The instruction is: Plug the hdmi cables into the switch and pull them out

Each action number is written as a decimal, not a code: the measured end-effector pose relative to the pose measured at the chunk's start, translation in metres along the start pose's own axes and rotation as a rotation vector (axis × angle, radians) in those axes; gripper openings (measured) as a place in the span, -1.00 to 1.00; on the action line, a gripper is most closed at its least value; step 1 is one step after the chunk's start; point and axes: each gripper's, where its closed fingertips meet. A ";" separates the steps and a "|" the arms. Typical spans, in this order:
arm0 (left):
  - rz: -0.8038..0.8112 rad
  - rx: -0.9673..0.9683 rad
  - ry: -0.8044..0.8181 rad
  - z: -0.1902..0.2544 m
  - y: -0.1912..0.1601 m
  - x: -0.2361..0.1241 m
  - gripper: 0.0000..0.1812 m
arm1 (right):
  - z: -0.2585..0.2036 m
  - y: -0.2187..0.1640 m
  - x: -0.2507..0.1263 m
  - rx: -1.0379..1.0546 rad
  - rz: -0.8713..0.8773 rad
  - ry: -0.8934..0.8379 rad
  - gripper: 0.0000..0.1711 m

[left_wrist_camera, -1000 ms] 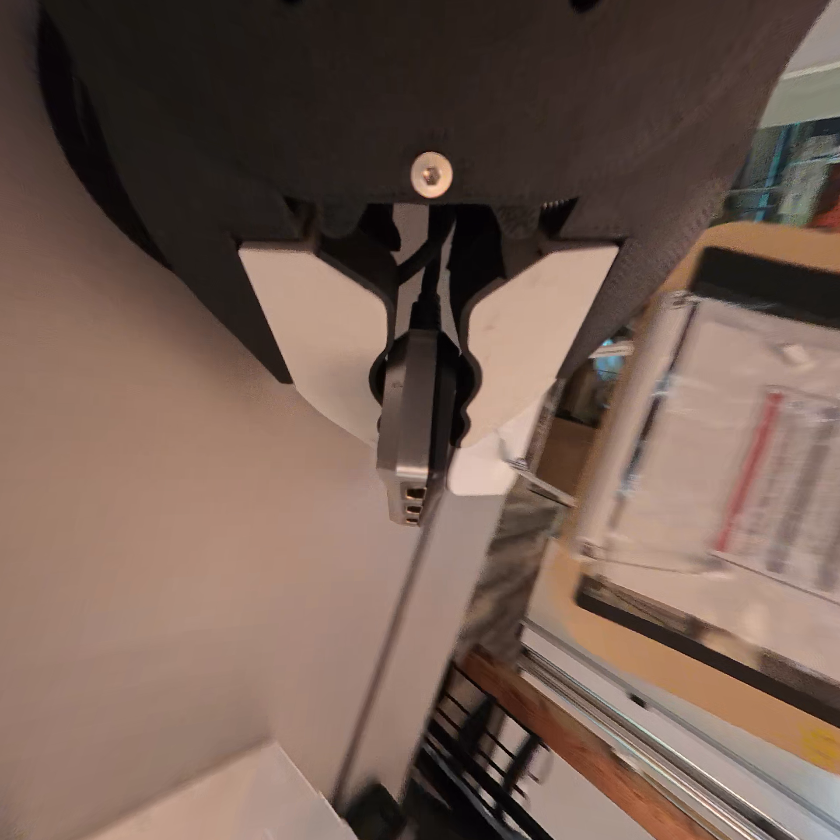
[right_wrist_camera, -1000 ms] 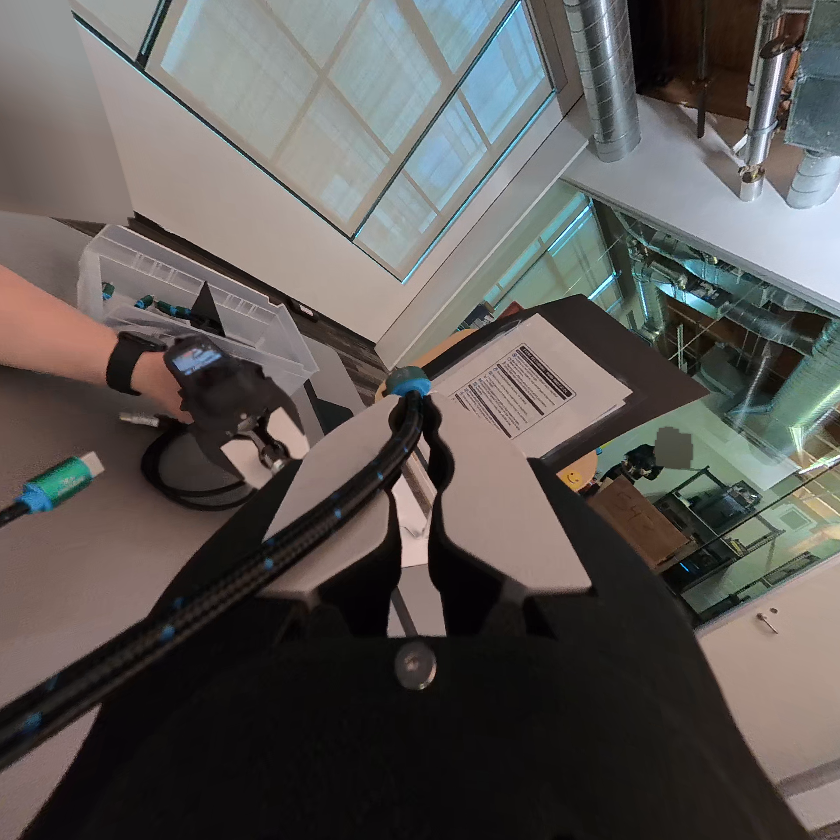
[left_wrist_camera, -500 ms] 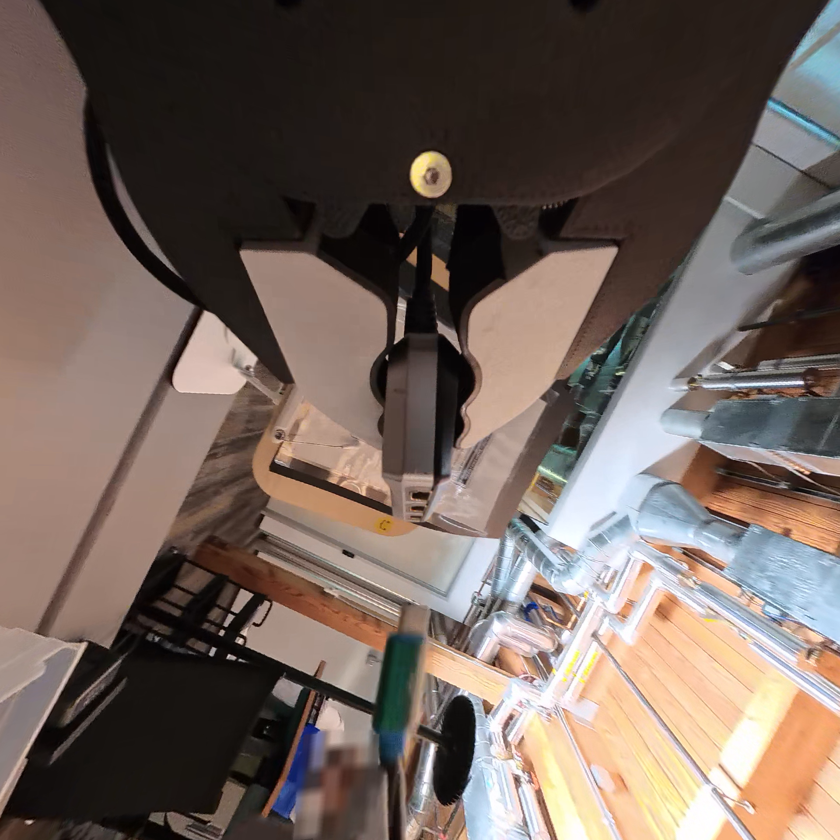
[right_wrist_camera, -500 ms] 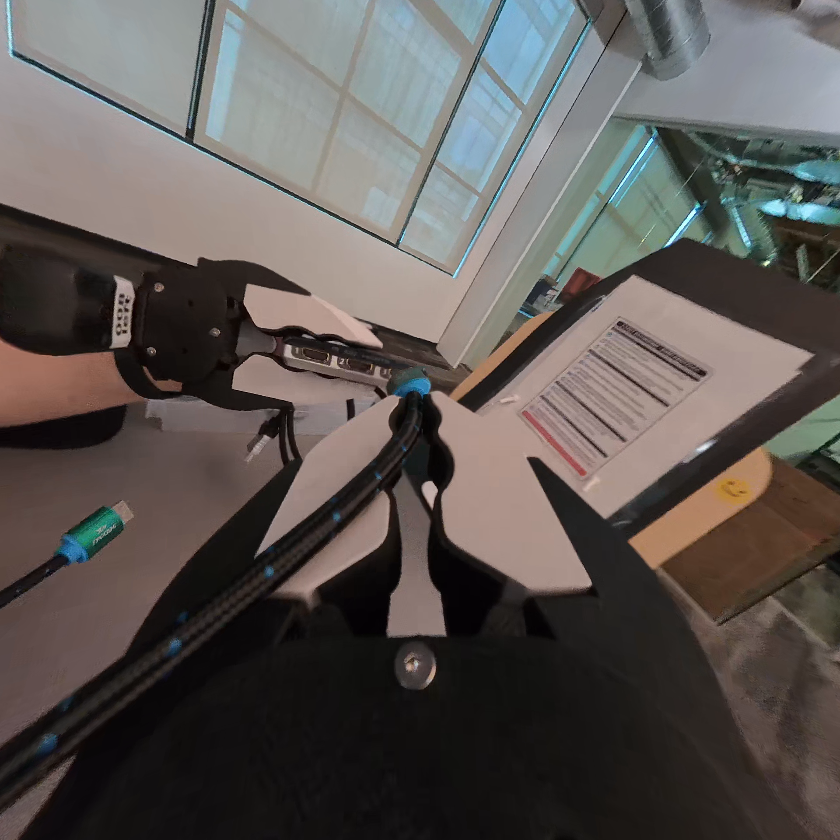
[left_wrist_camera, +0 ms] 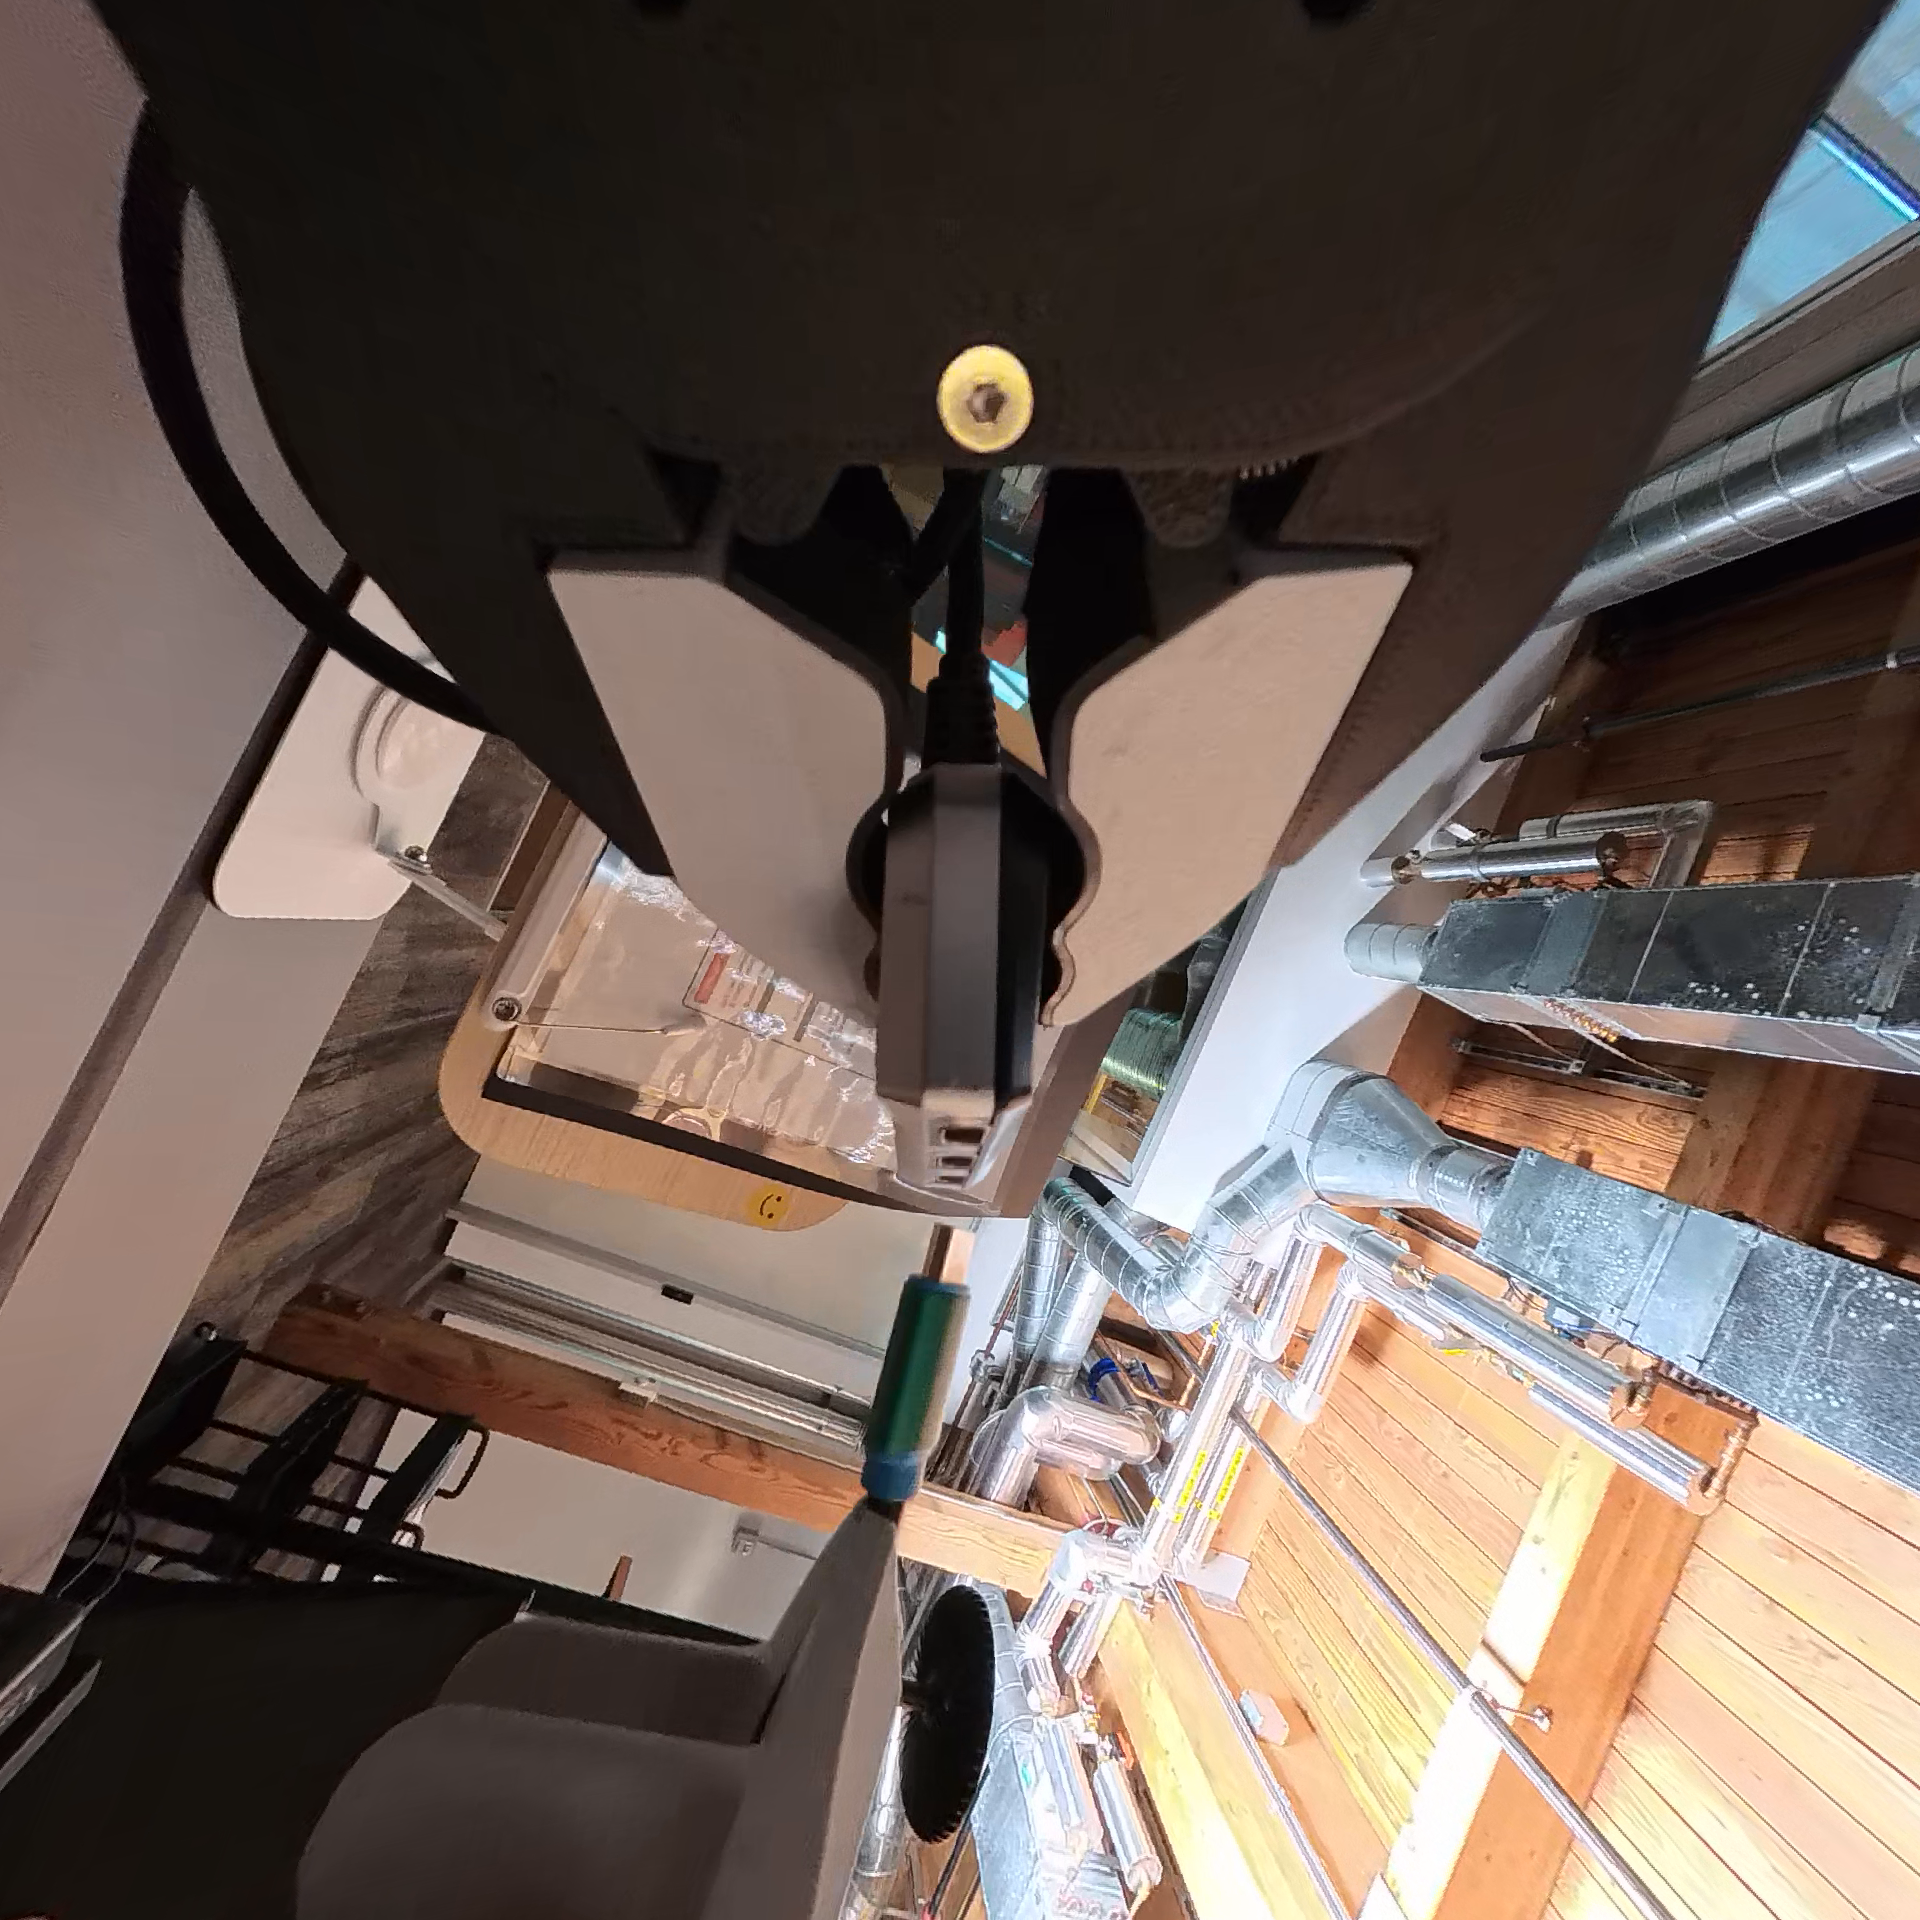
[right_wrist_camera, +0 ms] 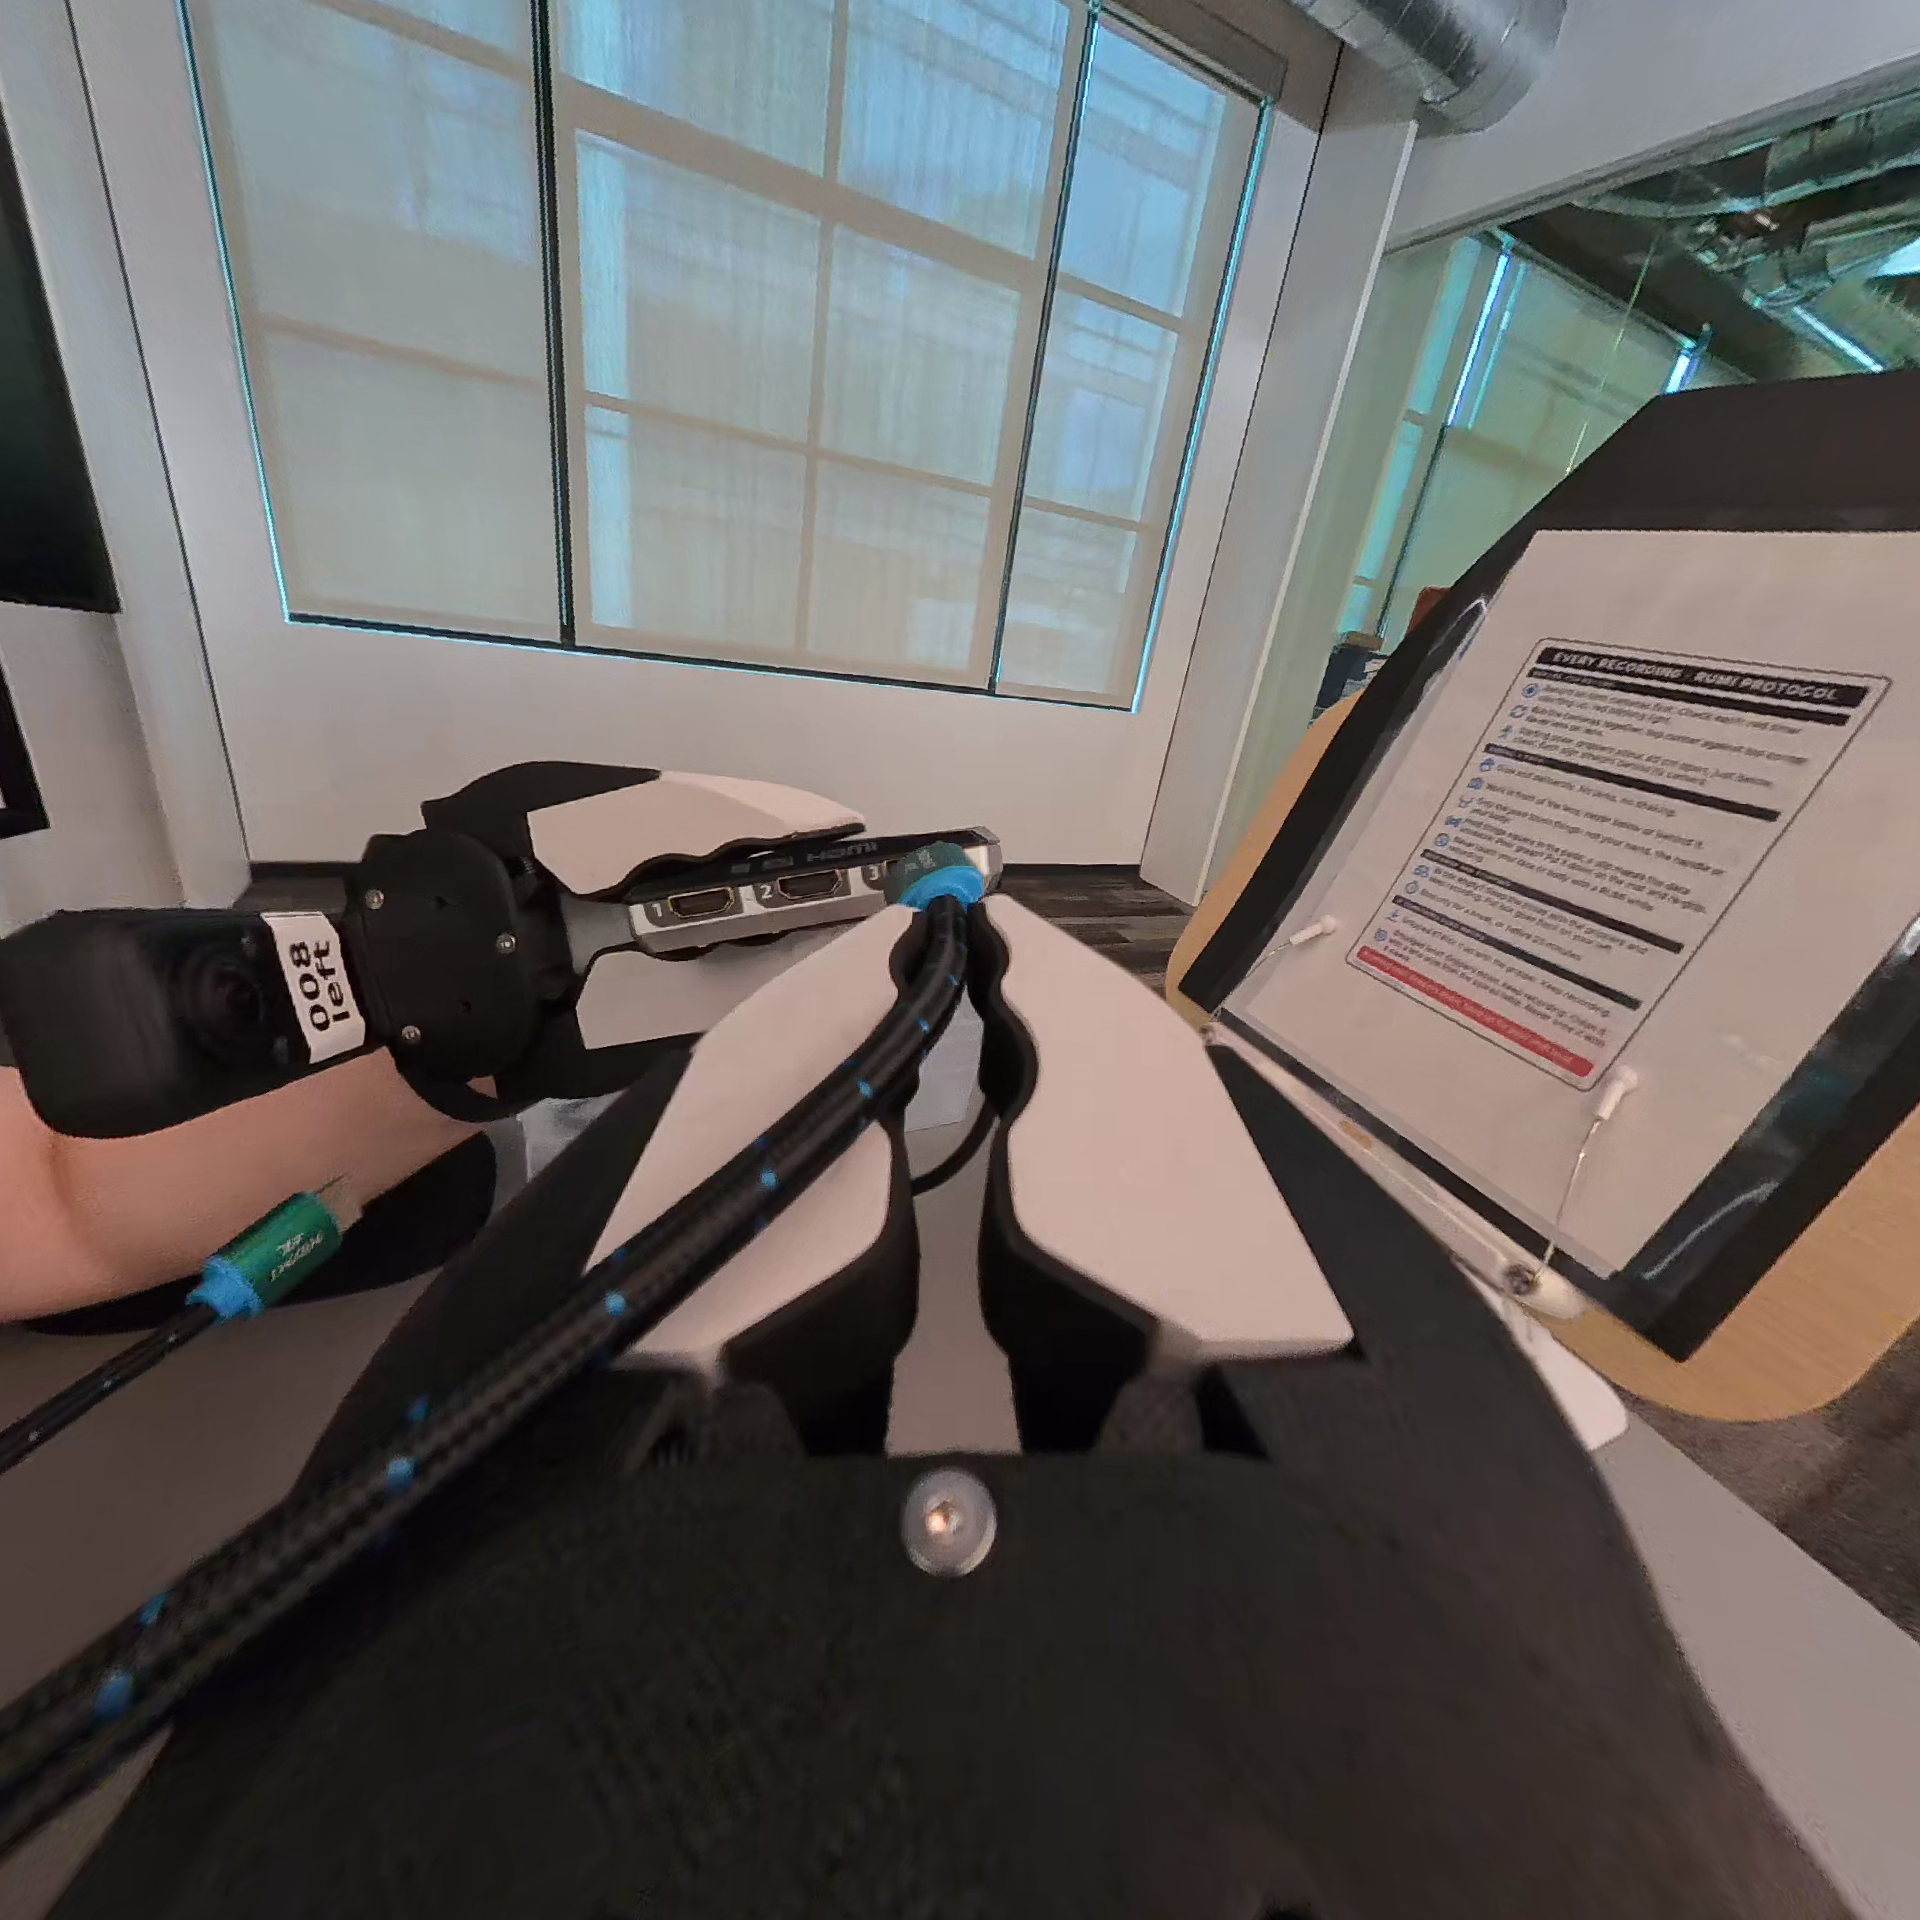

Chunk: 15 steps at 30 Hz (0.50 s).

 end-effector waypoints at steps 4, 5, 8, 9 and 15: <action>-0.004 0.025 0.007 0.000 0.001 0.000 -0.73 | -0.001 -0.001 0.002 0.048 0.012 0.010 -0.91; -0.001 0.029 0.008 0.000 0.001 0.000 -0.73 | -0.001 -0.002 0.003 0.048 0.008 0.009 -0.92; -0.008 0.036 0.016 0.000 0.002 0.000 -0.74 | -0.001 -0.005 0.004 0.050 0.002 0.003 -0.91; -0.010 0.040 0.018 0.000 0.002 0.000 -0.73 | -0.001 -0.005 0.004 0.058 0.005 0.001 -0.91; -0.032 0.150 0.059 -0.003 0.001 0.000 -0.74 | 0.002 -0.007 0.007 0.154 0.009 -0.024 -0.91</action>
Point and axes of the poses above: each gripper's, where its closed fingertips meet, x out along the fingers, y out of its top, z = x × y across the jaws, and after that the axes turned 9 degrees about z, right-handed
